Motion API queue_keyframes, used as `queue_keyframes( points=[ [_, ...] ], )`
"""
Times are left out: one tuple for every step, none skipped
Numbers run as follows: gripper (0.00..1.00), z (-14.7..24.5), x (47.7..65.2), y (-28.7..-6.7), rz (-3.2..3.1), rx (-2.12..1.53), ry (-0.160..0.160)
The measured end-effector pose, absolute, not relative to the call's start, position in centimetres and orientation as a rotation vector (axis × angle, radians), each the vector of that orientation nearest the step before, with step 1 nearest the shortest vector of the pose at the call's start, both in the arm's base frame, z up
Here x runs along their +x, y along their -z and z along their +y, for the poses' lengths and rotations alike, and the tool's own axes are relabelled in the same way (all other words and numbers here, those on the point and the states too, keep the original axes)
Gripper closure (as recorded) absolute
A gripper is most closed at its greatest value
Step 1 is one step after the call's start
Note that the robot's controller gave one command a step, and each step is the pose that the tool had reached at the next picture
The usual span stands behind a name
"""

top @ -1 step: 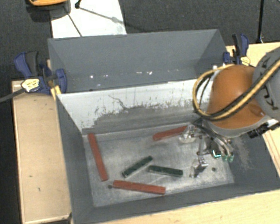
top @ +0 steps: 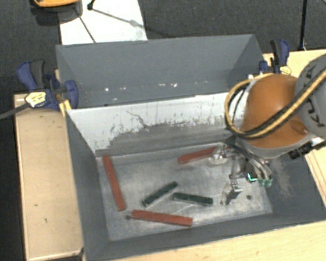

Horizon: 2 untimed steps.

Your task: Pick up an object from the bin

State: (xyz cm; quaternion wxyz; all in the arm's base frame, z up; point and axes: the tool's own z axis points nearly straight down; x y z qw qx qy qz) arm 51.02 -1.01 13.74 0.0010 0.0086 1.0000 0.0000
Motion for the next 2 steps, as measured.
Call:
queue_keyframes(
  points=[
    [1.00,1.53,48.11,-7.40,3.133,0.051,-0.003],
    [1.00,1.53,48.11,-7.40,3.133,0.051,-0.002]
  ],
)
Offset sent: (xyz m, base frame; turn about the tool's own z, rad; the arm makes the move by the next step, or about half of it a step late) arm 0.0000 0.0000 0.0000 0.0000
